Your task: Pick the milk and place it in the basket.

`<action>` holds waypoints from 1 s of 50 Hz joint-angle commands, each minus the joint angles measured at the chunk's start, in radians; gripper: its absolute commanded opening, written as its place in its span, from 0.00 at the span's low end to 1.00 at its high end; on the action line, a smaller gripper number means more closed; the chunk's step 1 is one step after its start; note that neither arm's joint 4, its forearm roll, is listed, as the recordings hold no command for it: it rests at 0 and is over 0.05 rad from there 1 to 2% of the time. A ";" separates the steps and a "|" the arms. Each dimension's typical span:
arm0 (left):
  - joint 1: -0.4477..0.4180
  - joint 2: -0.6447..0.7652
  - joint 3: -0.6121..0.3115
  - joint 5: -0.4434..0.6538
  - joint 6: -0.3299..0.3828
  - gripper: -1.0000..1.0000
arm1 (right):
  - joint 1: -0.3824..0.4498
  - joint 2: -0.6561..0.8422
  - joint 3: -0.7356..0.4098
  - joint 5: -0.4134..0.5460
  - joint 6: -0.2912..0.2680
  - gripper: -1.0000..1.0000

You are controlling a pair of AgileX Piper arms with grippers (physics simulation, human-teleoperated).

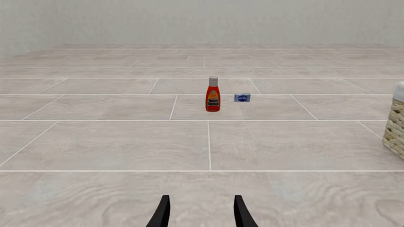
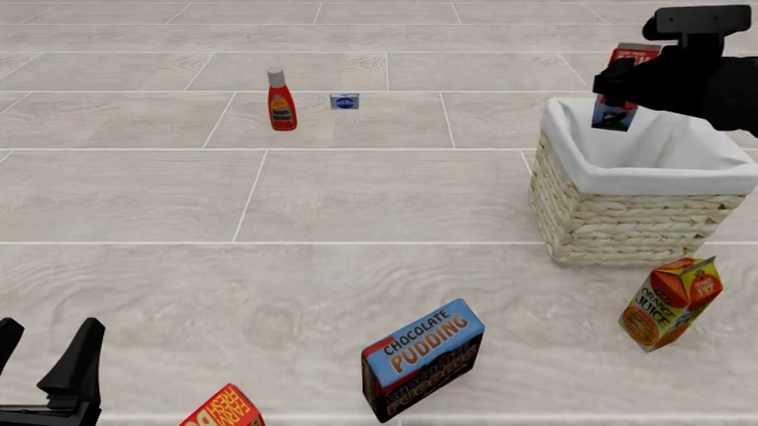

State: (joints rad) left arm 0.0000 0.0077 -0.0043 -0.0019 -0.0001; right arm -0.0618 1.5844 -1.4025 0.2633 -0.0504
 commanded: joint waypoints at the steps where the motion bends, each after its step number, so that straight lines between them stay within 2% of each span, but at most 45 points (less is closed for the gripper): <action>1: 0.000 0.000 0.000 0.000 0.000 1.00 | -0.054 0.002 -0.017 -0.025 0.024 0.00; 29: 0.000 0.000 0.000 0.000 0.000 1.00 | -0.148 0.084 -0.033 -0.060 0.003 0.00; 39: 0.000 0.000 0.000 0.000 0.000 1.00 | -0.139 0.143 0.008 -0.133 0.053 0.00; 40: 0.000 0.000 0.000 0.000 0.000 1.00 | -0.135 0.144 0.015 -0.146 0.071 0.00; 50: 0.000 0.000 0.000 0.000 0.000 1.00 | -0.141 0.175 0.028 -0.170 0.075 0.00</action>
State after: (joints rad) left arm 0.0000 0.0076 -0.0043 -0.0019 -0.0001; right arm -0.2006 1.7402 -1.3750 0.1334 -0.0139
